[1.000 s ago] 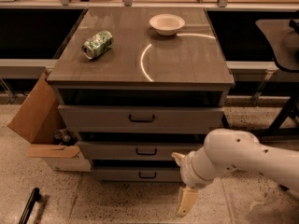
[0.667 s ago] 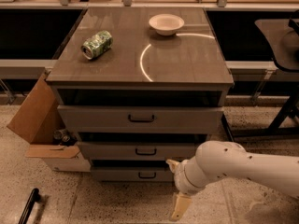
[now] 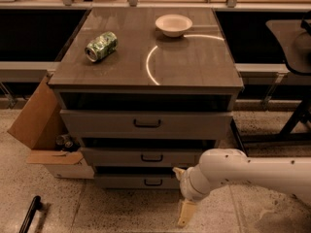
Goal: Open bottom drawer
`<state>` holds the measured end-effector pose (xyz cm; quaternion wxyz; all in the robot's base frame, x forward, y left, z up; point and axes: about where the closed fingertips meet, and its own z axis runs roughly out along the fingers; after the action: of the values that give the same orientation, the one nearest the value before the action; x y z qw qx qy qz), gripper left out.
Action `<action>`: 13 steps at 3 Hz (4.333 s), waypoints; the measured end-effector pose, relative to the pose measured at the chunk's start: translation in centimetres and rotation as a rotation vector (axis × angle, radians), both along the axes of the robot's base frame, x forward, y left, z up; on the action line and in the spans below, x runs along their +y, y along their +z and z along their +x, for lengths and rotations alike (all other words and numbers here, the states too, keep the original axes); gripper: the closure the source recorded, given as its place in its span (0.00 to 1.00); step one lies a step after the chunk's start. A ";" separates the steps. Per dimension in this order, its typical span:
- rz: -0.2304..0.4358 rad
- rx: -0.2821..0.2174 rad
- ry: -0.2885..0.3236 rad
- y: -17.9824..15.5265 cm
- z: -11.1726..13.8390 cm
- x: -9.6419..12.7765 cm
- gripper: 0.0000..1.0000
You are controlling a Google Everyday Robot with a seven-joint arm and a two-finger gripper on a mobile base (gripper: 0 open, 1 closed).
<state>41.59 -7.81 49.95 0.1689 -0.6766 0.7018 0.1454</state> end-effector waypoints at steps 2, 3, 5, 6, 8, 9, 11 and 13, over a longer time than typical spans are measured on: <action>0.034 0.003 0.031 -10.2 3.1 -1.6 0.00; 0.090 0.008 0.042 -14.2 4.1 -2.2 0.00; 0.157 0.028 0.040 -18.2 5.0 -2.4 0.00; 0.149 0.036 0.046 -20.1 5.7 -2.8 0.00; 0.090 -0.041 0.054 -24.8 9.0 -4.5 0.00; 0.061 -0.080 0.071 -26.5 10.6 -4.8 0.00; 0.036 -0.106 0.080 -29.3 13.7 -5.0 0.00; 0.021 -0.103 0.050 -32.1 16.3 -5.4 0.00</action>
Offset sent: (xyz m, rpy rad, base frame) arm 0.0501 -0.0335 -0.1640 0.1114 -0.0162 0.0575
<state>57.87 -13.20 17.80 0.2084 -0.6989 0.6733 0.1219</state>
